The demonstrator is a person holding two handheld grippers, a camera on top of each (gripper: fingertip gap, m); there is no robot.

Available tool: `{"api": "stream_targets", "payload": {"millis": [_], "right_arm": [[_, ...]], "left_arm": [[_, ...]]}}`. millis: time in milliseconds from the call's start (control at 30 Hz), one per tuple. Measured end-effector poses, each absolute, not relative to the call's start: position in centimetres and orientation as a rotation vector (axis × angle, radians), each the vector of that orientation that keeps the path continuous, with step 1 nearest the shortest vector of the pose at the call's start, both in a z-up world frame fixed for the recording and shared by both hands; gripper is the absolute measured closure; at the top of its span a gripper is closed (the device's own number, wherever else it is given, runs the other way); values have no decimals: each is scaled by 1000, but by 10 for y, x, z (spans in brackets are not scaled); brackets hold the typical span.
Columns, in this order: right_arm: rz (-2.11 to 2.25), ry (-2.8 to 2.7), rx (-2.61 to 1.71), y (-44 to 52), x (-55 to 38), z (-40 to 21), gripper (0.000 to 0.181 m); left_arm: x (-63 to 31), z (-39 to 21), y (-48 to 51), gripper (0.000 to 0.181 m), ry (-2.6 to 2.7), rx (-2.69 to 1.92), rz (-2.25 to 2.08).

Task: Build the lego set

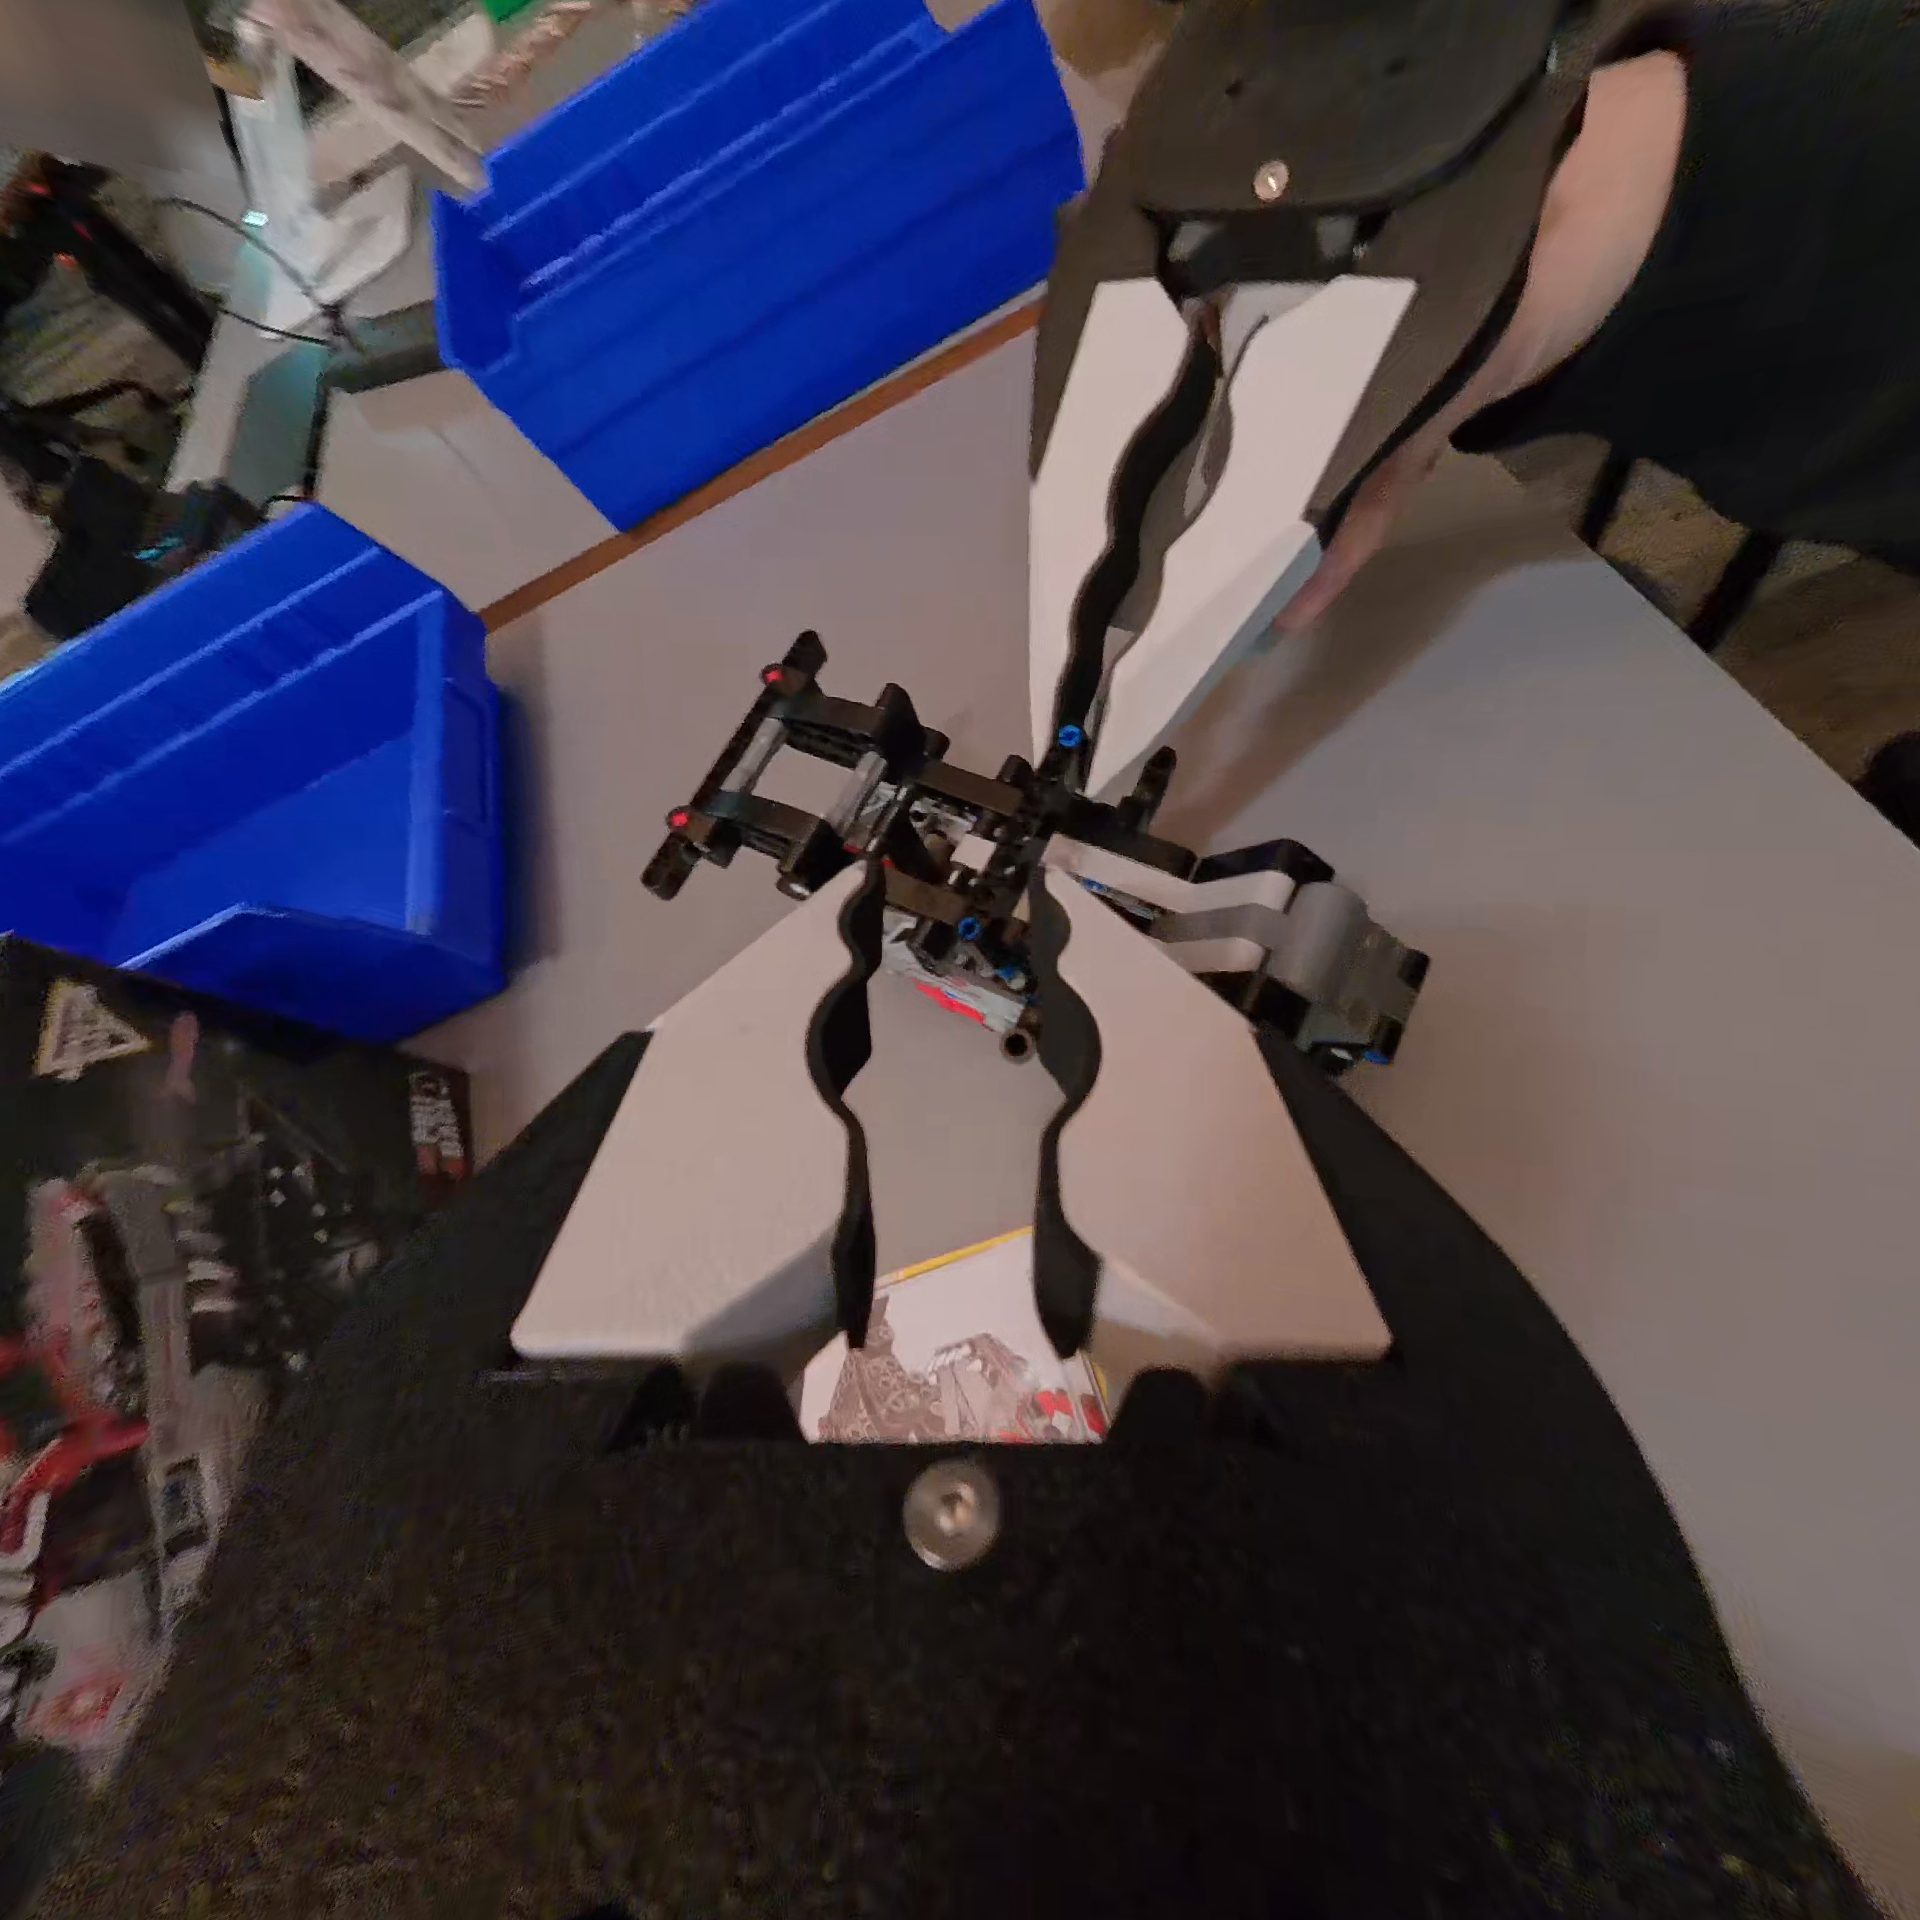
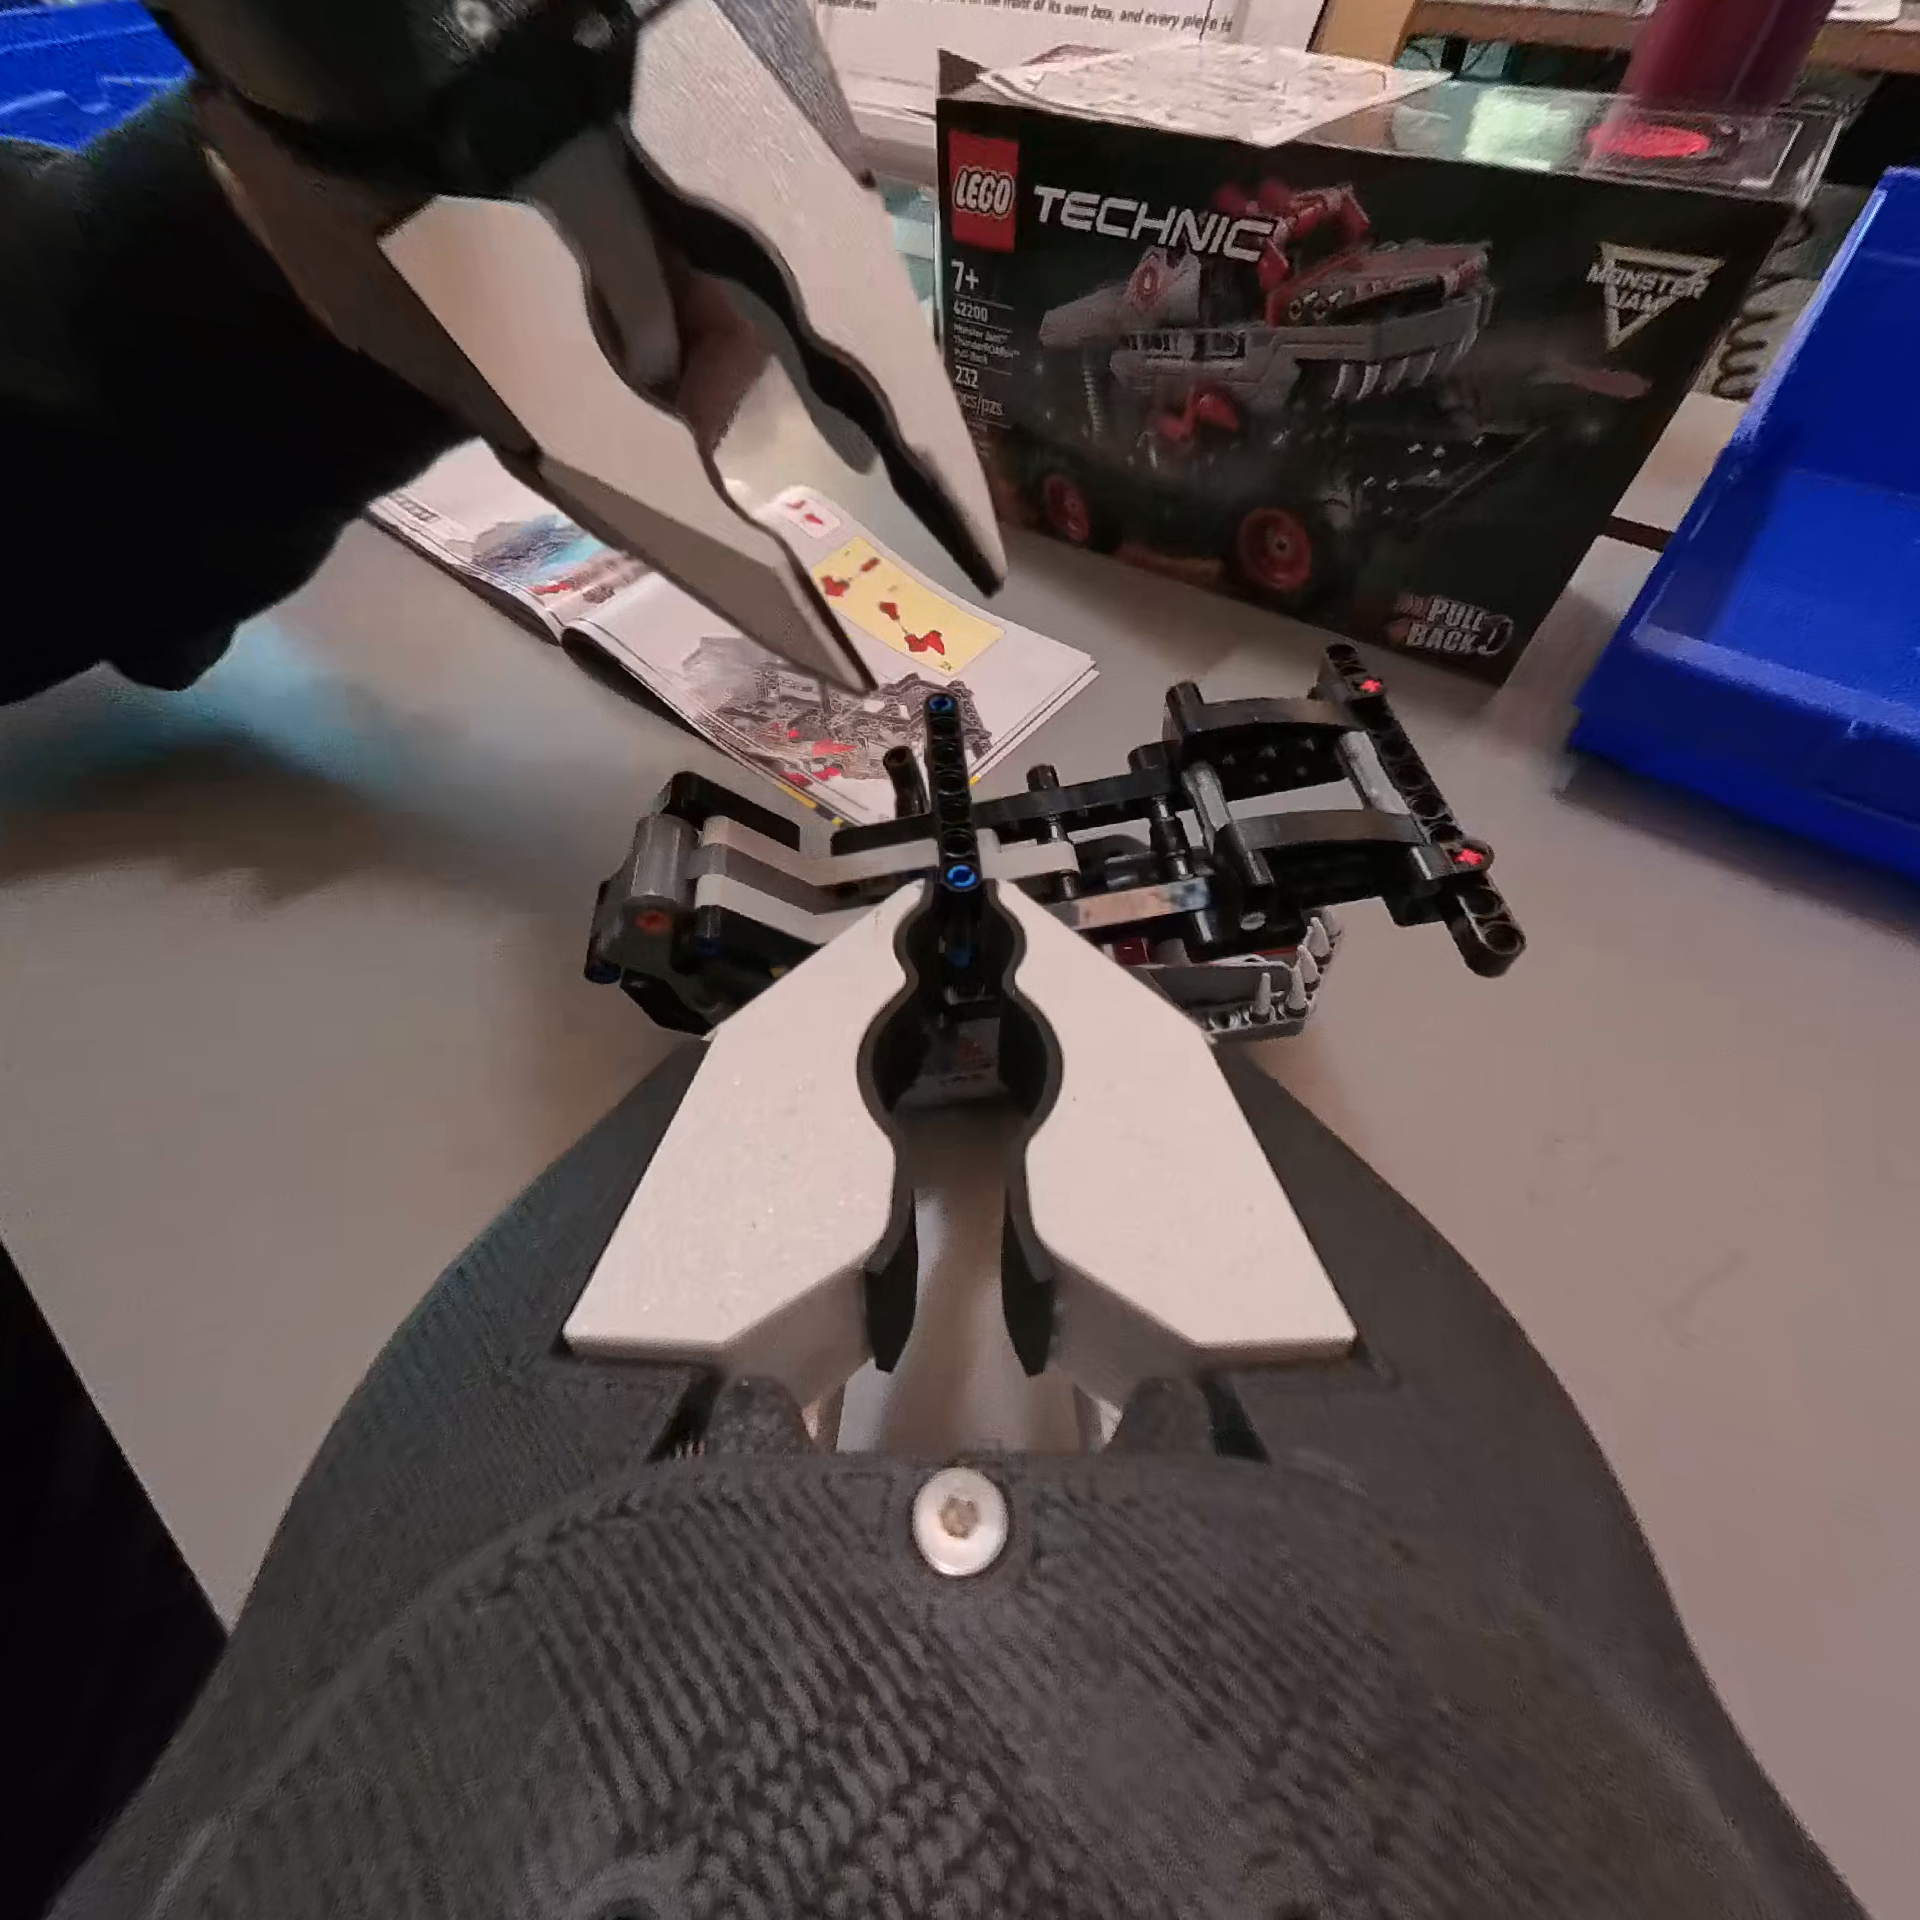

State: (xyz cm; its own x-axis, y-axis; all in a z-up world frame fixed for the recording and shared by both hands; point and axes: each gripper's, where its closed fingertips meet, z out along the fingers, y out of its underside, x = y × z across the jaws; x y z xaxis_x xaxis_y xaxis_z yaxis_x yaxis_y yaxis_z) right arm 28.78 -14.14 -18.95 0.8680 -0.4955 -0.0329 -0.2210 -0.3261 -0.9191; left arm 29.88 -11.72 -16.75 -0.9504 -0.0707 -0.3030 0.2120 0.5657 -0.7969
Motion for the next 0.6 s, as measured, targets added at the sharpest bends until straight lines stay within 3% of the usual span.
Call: {"api": "stream_targets", "payload": {"millis": [400,600], "right_arm": [[-323,532,-1948,-143,289,-194,176],[-285,524,-1930,-141,289,-195,175]], "left_arm": [[304,-200,-120,173,2686,256,-1173],[304,-199,-118,173,2691,235,-1189]]}}
